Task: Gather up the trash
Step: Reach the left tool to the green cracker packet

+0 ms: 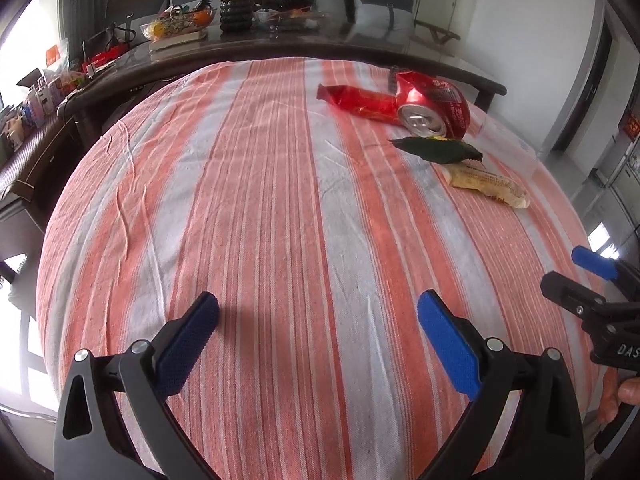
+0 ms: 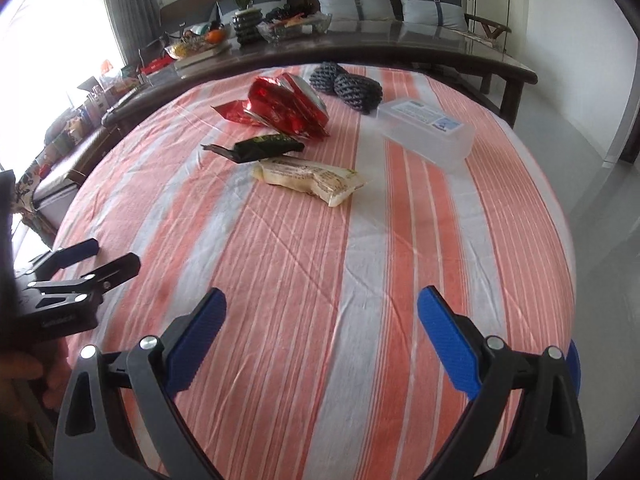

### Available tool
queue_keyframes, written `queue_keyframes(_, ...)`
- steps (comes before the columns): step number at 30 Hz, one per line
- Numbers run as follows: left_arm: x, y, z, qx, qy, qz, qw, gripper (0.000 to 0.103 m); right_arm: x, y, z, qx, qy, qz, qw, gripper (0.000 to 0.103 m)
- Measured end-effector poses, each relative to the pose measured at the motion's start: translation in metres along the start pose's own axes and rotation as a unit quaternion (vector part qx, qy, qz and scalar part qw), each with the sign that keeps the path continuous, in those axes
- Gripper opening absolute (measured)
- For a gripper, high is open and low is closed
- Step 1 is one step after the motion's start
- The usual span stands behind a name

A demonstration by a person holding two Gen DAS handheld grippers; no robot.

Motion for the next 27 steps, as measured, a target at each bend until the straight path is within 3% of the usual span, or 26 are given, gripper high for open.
queue_keyframes(9,-0.002,0.002,-0.003,0.012,0.023,0.010,0.9996,0.098,-0.005,0.020,-0.013,-0.019,0.010,0.011,1.000,0.094)
queue_keyframes(20,0.004,-0.004,0.000,-0.026,-0.012,-0.005,0.9996,0.098,-0.005,0.022,-0.008,-0.027,-0.004,0.008,1.000,0.098)
queue_keyframes(22,0.011,-0.008,-0.012,-0.054,-0.009,-0.014,0.9984,0.098,-0.005,0.022,-0.008,-0.027,-0.003,0.007,1.000,0.098)
queue_keyframes(27,0.055,-0.010,-0.058,-0.109,0.072,-0.031,0.9910,0.098,-0.006,0.022,-0.008,-0.028,-0.002,0.006,1.000,0.098)
Point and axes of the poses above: each gripper's, at about its wrist camera, not at the fingertips, and y roughly the way its jaws point, z to its left, x to its top, the point moved 9 cm from there along y, roughly the way its jaws point, and after that the axes turned 2 degrees about -y, right-handed, at the moved point
